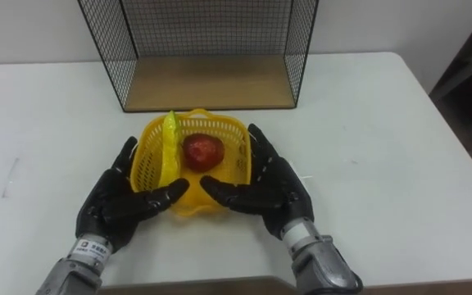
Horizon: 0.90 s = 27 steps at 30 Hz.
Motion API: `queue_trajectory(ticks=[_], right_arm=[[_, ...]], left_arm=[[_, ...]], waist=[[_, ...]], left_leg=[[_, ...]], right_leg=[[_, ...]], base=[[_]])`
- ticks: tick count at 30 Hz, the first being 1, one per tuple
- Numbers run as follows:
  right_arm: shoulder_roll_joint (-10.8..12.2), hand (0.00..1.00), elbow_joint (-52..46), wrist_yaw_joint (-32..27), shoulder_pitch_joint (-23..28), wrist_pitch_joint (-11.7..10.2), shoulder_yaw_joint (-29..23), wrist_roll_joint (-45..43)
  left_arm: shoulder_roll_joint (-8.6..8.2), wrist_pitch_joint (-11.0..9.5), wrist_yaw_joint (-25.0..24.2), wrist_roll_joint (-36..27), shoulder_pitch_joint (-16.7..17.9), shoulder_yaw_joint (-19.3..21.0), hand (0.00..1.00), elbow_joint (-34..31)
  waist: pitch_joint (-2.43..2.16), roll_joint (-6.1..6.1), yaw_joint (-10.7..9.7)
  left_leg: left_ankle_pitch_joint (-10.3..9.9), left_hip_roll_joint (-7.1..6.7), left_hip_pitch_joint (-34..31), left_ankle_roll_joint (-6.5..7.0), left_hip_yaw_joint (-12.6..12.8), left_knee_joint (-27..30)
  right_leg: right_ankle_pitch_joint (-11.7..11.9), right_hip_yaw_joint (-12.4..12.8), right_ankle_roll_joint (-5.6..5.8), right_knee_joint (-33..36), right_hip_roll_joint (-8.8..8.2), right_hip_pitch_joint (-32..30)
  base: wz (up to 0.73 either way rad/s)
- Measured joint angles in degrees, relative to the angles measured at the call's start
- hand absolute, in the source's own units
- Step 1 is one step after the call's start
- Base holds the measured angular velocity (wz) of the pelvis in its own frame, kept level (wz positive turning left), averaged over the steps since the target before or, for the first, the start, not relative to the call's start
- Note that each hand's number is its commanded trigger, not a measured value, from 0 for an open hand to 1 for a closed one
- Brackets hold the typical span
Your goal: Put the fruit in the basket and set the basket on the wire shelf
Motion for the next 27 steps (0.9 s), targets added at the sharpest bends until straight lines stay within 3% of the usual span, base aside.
queue_trajectory(ticks=[7,15,27], right_arm=[[0.1,0.0,0.0,-0.9,-1.5,-1.8,0.0,-0.4],[0.1,0.0,-1.1,-3.5,-4.8,-5.0,0.0,-0.2],[1.6,0.0,-2.7,-4.1,-5.6,-8.1,0.0,0.0]], left_arm=[[-0.05,0.0,0.3,0.0,-0.6,-1.6,0.0,-0.1],[-0.18,-1.2,2.4,0.0,-5.3,-2.6,0.0,-2.8],[-0.64,-3.5,2.5,0.0,-5.3,-2.6,0.0,-5.9]], waist=[[-0.05,-0.07,-0.4],[-0.19,-0.28,-0.4],[-0.27,-0.43,-0.5]], left_leg=[[0.0,0.12,0.0,0.0,0.0,0.2],[0.0,0.21,0.1,-0.01,0.0,0.4],[-0.1,0.72,0.1,-0.12,0.1,0.9]], right_leg=[[0.0,0.1,-0.02,0.0,0.1,0.0],[0.0,0.2,-0.03,0.1,0.17,0.1],[0.3,0.1,-0.4,0.0,0.54,0.2]], base=[[0.0],[0.0],[0.0]])
